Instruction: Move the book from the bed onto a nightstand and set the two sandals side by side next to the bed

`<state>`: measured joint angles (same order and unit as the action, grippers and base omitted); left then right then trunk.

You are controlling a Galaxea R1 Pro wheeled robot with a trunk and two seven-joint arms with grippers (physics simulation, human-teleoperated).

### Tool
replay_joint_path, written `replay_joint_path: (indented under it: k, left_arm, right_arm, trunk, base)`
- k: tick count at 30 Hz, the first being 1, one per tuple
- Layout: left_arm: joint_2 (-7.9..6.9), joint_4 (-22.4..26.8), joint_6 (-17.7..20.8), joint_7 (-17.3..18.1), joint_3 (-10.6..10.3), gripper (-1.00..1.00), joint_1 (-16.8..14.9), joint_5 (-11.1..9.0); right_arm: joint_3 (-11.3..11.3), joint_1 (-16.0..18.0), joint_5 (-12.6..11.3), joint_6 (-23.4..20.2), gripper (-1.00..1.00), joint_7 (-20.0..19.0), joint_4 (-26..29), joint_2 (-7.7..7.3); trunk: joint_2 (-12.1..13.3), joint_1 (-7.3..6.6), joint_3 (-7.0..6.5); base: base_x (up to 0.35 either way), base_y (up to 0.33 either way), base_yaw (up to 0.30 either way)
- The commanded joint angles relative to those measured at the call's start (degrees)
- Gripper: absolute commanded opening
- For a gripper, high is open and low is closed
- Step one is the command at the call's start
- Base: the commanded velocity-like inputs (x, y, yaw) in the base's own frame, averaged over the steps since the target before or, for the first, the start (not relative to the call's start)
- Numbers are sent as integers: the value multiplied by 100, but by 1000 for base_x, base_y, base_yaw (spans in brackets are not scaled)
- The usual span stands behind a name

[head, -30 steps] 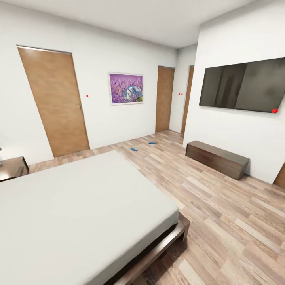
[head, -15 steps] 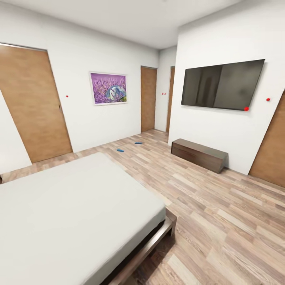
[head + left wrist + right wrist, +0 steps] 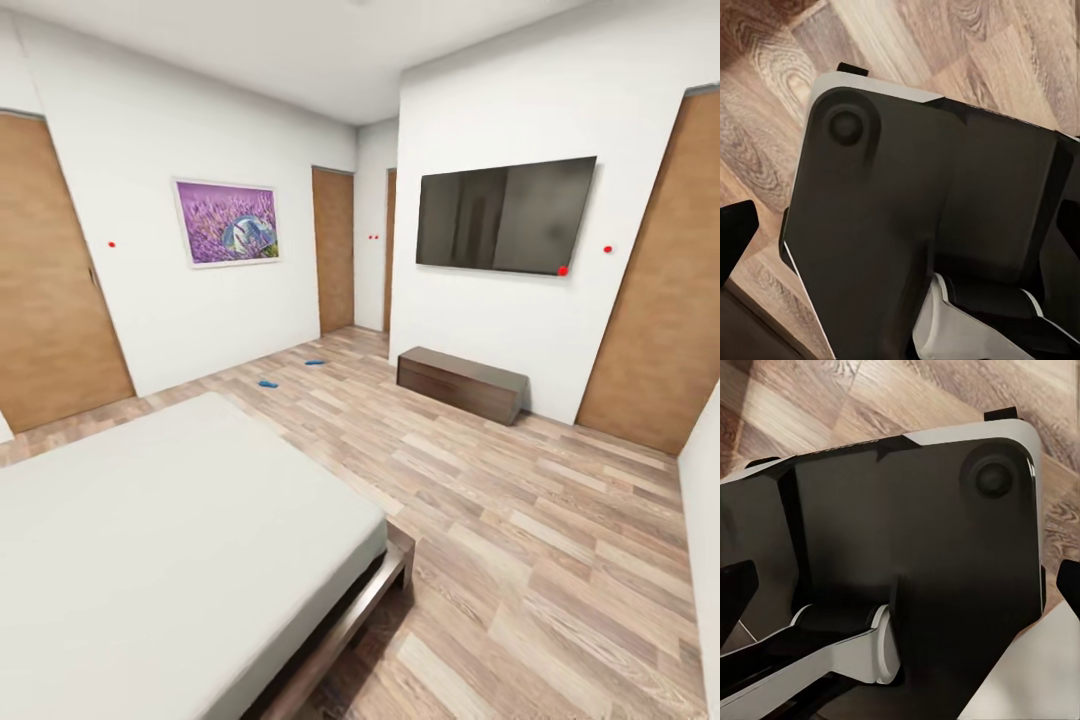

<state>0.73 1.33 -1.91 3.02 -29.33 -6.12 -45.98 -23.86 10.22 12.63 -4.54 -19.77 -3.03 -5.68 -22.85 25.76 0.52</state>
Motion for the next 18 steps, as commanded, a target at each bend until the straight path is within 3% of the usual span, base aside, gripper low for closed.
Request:
replay_joint_path:
  k: [1, 18]
  left_arm:
    - [2, -10, -20, 23, -47, 100, -3, -60]
    - [6, -10, -20, 23, -47, 100, -3, -60]
  right_arm:
    - [-49, 6, 47, -12, 100, -12, -9, -4]
    - [-49, 6, 47, -12, 100, -12, -12, -4]
  trunk:
    - [-7, 3, 5]
    - [-7, 3, 5]
  base:
    - [0, 0, -263]
    - [0, 0, -263]
